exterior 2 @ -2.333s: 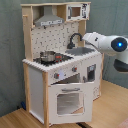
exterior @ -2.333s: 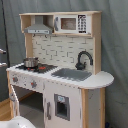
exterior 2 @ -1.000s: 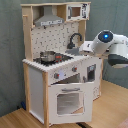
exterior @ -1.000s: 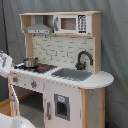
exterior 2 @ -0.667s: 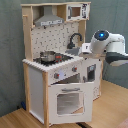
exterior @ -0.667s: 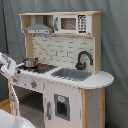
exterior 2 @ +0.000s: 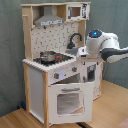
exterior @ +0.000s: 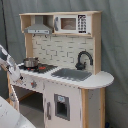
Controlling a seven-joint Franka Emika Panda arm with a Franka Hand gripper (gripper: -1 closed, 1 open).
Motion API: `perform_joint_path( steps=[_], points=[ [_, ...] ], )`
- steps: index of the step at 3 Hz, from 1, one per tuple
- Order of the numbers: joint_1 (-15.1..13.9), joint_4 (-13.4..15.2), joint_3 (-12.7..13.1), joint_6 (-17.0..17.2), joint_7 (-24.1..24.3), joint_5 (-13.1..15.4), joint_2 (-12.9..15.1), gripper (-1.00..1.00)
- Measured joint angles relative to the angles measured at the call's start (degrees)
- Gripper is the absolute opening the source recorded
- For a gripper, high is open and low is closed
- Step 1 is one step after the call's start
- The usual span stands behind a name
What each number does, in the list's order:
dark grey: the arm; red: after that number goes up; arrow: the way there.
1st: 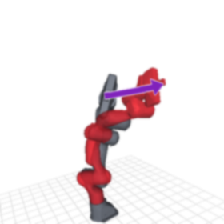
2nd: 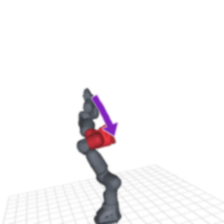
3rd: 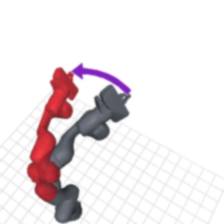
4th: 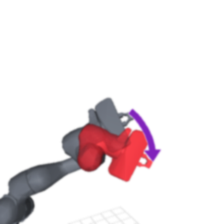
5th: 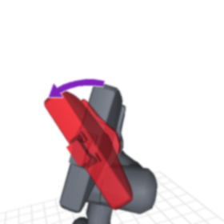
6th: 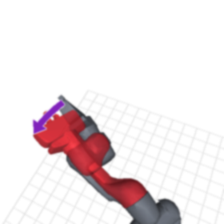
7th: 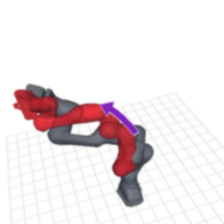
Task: Play with the kitchen
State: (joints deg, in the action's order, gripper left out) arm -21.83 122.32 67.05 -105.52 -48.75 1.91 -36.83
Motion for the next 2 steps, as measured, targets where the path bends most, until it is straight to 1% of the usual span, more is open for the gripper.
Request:
perform_joint_path(
  steps=[1,2],
  points=[
    [0.0,1.3,1.0,-4.0,-0.7,0.0,5.3,1.00],
    [0.0,3.4,1.7,-7.9,-0.7,0.0,9.0,1.00]
  ],
)
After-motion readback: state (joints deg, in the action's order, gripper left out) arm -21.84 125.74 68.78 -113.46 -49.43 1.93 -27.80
